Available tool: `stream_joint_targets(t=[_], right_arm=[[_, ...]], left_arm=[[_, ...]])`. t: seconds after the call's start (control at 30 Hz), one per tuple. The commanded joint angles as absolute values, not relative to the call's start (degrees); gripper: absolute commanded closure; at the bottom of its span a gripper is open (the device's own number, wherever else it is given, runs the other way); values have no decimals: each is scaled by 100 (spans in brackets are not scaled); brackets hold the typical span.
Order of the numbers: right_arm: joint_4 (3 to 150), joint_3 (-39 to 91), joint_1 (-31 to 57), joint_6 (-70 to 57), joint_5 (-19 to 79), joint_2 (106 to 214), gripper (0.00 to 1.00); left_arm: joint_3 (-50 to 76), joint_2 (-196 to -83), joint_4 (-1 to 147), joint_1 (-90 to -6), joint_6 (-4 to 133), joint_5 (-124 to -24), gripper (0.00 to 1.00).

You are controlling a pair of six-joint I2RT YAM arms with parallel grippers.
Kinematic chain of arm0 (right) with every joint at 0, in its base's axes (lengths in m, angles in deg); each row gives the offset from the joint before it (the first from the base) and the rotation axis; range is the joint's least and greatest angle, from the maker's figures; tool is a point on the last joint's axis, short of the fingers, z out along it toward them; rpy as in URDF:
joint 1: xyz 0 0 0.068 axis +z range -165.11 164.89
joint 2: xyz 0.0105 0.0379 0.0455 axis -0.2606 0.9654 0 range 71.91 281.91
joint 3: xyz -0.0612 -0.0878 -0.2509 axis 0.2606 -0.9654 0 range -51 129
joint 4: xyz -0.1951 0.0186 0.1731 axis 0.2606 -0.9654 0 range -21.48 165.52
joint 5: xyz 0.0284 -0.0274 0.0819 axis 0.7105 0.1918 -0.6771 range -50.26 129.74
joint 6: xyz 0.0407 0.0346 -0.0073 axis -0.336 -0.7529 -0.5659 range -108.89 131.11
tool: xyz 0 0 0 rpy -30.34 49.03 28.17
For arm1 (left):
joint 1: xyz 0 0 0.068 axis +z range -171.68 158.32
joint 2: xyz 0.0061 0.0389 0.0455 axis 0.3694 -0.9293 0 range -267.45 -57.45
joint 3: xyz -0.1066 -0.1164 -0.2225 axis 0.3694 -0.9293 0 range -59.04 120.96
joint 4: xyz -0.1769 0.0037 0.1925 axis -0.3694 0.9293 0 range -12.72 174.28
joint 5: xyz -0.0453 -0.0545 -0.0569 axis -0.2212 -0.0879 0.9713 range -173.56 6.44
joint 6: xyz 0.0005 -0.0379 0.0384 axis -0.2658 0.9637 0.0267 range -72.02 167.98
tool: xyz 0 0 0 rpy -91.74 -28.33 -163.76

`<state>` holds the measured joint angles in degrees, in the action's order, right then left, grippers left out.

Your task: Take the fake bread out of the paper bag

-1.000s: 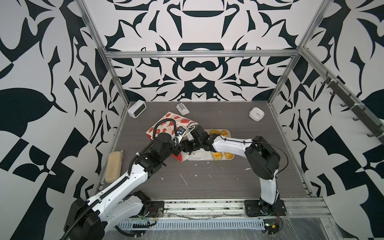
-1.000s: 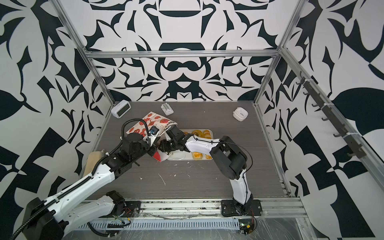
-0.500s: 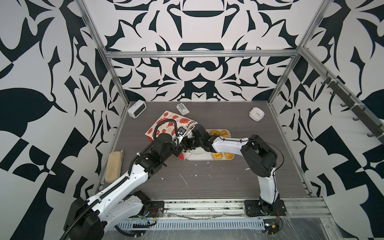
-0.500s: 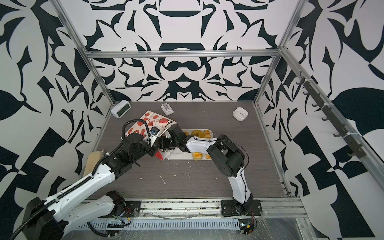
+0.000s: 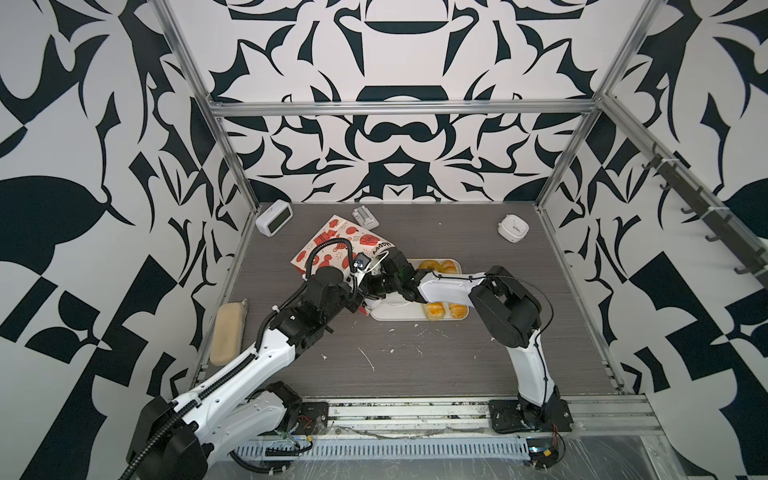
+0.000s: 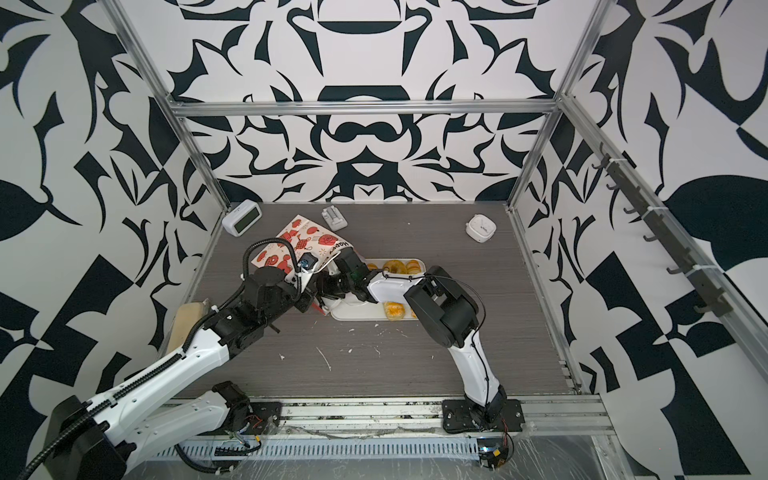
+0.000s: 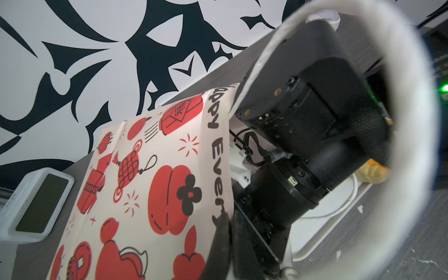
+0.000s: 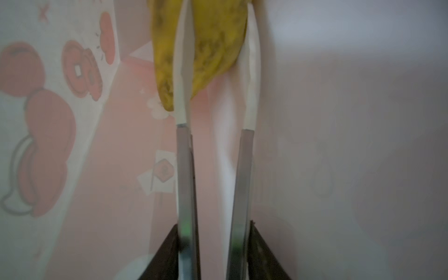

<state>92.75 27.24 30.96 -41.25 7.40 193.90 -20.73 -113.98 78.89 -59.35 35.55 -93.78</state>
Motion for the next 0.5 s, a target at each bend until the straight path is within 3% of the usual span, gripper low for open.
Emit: stream_joint_targets(t=[0.0, 0.47], right_arm=[[9767, 3094, 3111, -4149, 705, 19318, 62], [9884, 2862, 3001, -4167, 623, 19255, 96]], left_arm=[[-2144, -11316, 7772, -5974, 3567, -9217, 100], [-2218, -11221, 7815, -5974, 3567, -9333, 100]])
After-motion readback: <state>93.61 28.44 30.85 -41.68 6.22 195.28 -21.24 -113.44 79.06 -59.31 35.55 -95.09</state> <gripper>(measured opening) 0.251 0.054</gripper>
